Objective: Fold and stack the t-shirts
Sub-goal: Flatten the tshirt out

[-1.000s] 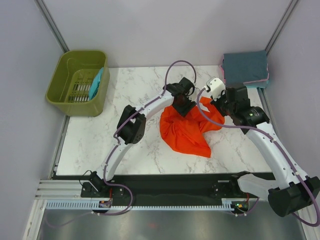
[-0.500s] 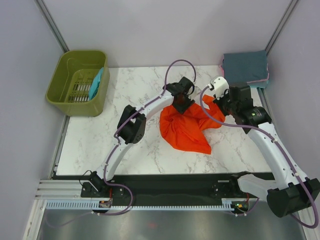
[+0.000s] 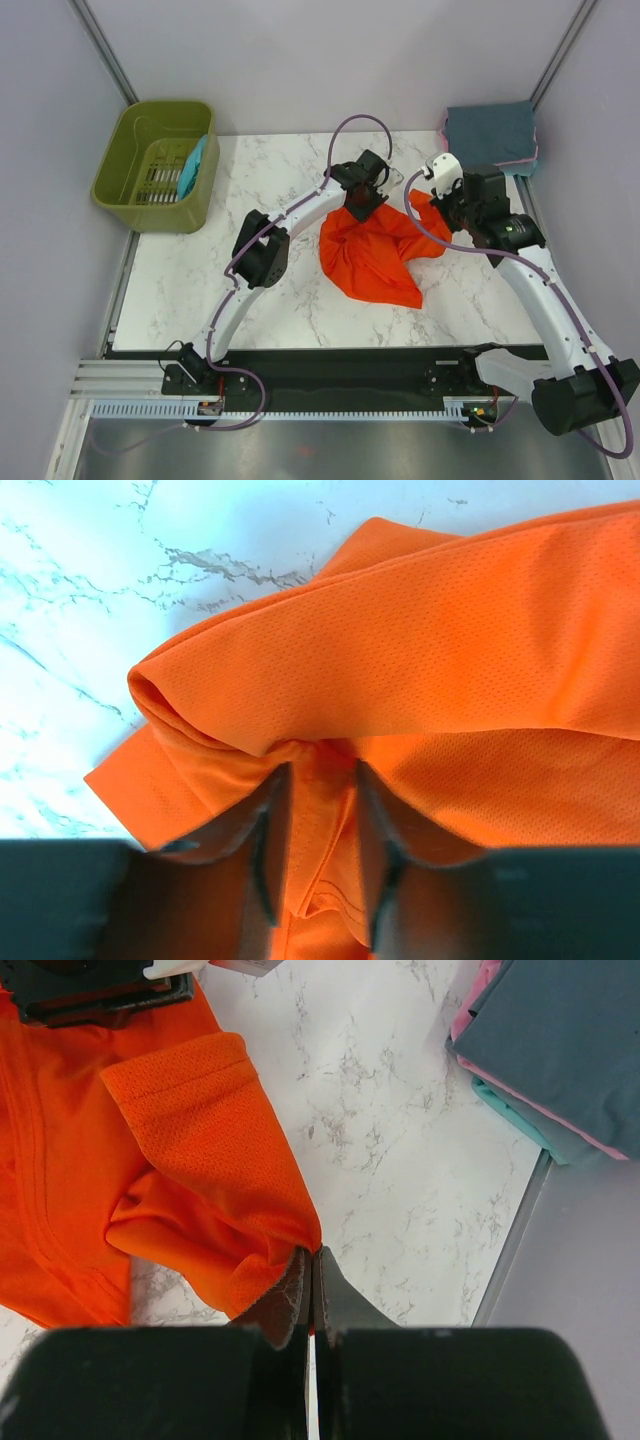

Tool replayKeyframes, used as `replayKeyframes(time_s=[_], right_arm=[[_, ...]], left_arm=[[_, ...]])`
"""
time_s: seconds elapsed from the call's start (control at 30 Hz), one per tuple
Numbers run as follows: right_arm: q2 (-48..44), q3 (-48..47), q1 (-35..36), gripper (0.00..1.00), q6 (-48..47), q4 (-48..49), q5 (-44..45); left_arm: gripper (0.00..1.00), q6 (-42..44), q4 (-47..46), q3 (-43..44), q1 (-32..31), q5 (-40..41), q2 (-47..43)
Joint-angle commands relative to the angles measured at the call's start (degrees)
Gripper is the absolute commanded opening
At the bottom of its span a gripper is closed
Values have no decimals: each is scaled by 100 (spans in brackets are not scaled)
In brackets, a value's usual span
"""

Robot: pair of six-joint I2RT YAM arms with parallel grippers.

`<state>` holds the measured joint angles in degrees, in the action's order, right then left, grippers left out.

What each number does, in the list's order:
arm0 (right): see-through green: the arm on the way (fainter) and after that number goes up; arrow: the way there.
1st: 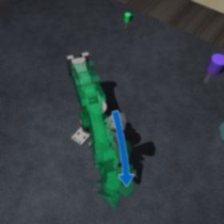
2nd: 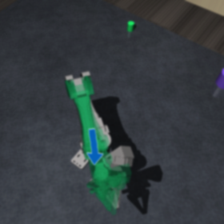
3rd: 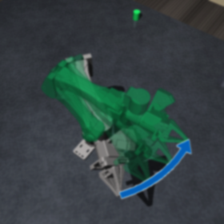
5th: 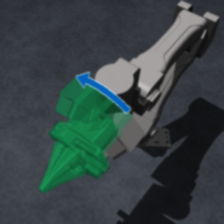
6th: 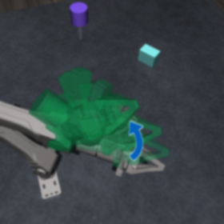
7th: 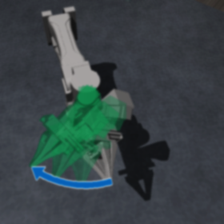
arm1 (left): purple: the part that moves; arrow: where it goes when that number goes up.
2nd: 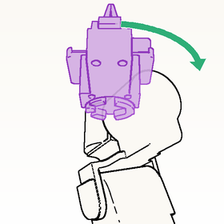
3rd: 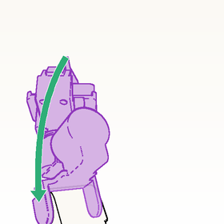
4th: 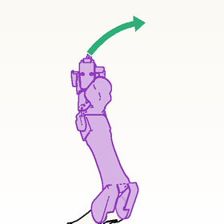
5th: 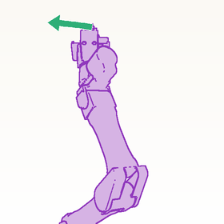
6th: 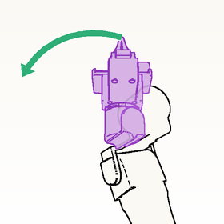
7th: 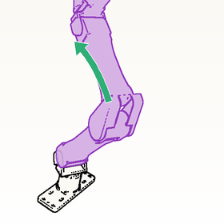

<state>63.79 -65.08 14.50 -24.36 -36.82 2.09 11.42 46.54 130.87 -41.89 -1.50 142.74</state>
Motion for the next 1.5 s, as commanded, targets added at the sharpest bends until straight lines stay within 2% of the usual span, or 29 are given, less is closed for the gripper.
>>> replayKeyframes(time_s=[0.0,0.2,0.23,0.27,0.33,0.5,0.7,0.9,1.0,1.1,1.23,1.33,1.47], right_arm=[[-165,-5,-79,0,133,219,-86],[-174,22,-167,0,186,210,-147],[-174,22,-176,0,186,210,-165],[-174,22,-184,0,186,219,-165],[-165,4,-193,0,204,228,-174],[-174,30,-228,0,264,315,62],[-183,-417,-650,0,897,693,502],[335,-760,-1089,0,1416,694,785],[336,-831,-1116,0,1582,413,232],[47,-551,-1125,0,1750,211,-339],[-226,-199,-1204,0,1768,-18,-622],[-428,30,-1239,0,1724,-176,-893],[-482,495,-1292,0,1952,-291,-1806]], left_arm=[[36,-35,-102,193,-47,35,-299],[33,9,-110,185,-65,44,-273],[17,18,-102,185,-65,36,-273],[8,18,-102,185,-65,62,-273],[2,18,-102,176,-65,88,-316],[2,53,48,9,14,132,-956],[2,-52,74,-588,734,-79,-2863],[2,738,-23,-642,1376,-193,-4068],[2,800,12,-773,1491,-193,-4507],[2,739,48,-1281,1526,-246,-4999],[2,686,83,-2002,1517,-430,-5509],[2,765,162,-2249,1535,-465,-5800],[2,844,573,-2364,1552,-658,-6003]])
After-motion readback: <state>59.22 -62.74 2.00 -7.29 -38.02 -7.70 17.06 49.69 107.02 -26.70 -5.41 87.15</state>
